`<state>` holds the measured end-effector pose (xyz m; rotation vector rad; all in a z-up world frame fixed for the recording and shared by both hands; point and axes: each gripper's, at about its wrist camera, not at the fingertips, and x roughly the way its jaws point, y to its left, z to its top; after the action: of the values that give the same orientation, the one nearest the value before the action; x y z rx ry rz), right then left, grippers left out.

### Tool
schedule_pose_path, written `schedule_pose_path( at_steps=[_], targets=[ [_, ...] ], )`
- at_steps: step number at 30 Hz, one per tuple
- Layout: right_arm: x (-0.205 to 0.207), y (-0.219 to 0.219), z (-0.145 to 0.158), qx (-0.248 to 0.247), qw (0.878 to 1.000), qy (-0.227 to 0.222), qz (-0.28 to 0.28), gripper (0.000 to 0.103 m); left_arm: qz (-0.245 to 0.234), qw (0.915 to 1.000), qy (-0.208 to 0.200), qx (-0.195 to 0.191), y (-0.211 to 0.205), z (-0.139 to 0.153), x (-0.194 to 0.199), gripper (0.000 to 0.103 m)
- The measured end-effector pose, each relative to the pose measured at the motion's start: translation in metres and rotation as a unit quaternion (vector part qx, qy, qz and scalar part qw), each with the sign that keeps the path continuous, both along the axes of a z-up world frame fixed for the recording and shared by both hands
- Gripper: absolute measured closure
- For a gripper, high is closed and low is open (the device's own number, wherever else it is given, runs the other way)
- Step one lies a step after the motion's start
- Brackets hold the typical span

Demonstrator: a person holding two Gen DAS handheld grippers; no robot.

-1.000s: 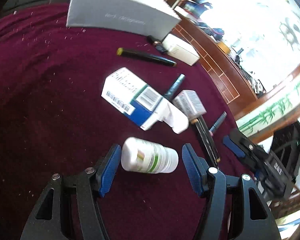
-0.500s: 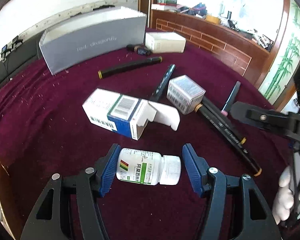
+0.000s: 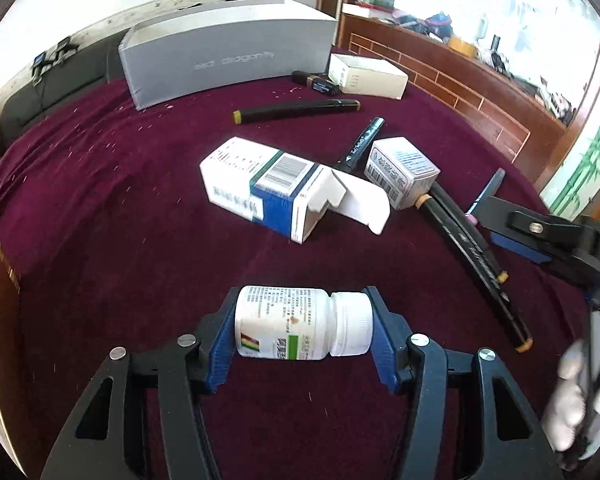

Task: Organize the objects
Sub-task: 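Hold the pill bottle with the left tool while the right tool grasps the white barcode medicine box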

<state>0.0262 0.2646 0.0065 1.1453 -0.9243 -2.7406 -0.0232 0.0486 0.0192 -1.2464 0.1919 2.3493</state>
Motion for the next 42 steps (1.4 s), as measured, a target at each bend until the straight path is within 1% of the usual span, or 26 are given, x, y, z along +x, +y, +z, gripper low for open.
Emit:
schedule_pose_path(
  at_steps=[2,6,12,13,15,17,19,20,22,24,26,28,30,32,35,42],
  targets=[
    [0.000,-0.001,0.001,0.005,1.000,0.002,-0.001,0.035,0.016,0.9995,-0.012,0.025,-0.013,0.007,0.013,0.052],
    [0.001,0.000,0.000,0.009,1.000,-0.003,-0.008,0.035,0.032,0.9976,-0.014,0.061,-0.035,0.022,0.039,0.052],
    [0.002,0.004,0.001,0.008,1.000,-0.004,-0.025,0.035,0.049,0.9945,0.017,0.091,-0.073,0.046,0.081,0.052],
    [0.004,0.004,0.004,0.009,1.000,-0.004,-0.029,0.035,0.051,0.9940,0.018,0.095,-0.078,0.049,0.085,0.051],
    [0.007,-0.003,0.017,0.018,1.000,0.003,-0.018,0.035,0.056,0.9930,0.023,0.101,-0.093,0.056,0.095,0.051],
    [0.008,-0.020,0.037,0.043,0.999,0.016,0.010,0.035,0.064,0.9925,0.033,0.099,-0.106,0.060,0.104,0.051],
    [0.003,-0.040,0.054,0.069,0.996,0.022,0.044,0.035,0.070,0.9916,0.034,0.103,-0.116,0.060,0.109,0.051],
    [-0.003,-0.052,0.061,0.086,0.994,0.022,0.062,0.033,0.074,0.9910,0.032,0.107,-0.120,0.060,0.111,0.051],
    [-0.015,-0.074,0.070,0.122,0.988,0.020,0.089,0.032,0.082,0.9897,0.031,0.113,-0.130,0.059,0.115,0.051],
    [-0.032,-0.097,0.073,0.153,0.981,0.010,0.120,0.032,0.087,0.9891,0.037,0.113,-0.137,0.061,0.121,0.051],
    [-0.054,-0.117,0.068,0.171,0.974,-0.010,0.150,0.032,0.094,0.9889,0.044,0.106,-0.143,0.062,0.125,0.051],
    [-0.076,-0.133,0.059,0.202,0.964,-0.036,0.172,0.032,0.098,0.9880,0.047,0.109,-0.149,0.063,0.126,0.051],
    [-0.091,-0.145,0.051,0.229,0.954,-0.056,0.184,0.032,0.103,0.9868,0.048,0.115,-0.158,0.064,0.128,0.051],
    [-0.106,-0.156,0.043,0.262,0.942,-0.075,0.196,0.032,0.105,0.9860,0.048,0.120,-0.165,0.064,0.128,0.051],
    [-0.120,-0.167,0.032,0.293,0.928,-0.094,0.209,0.032,0.108,0.9850,0.043,0.128,-0.173,0.061,0.125,0.051],
    [-0.137,-0.173,0.018,0.303,0.924,-0.124,0.200,0.032,0.113,0.9843,0.030,0.132,-0.182,0.052,0.118,0.051]
  ],
)
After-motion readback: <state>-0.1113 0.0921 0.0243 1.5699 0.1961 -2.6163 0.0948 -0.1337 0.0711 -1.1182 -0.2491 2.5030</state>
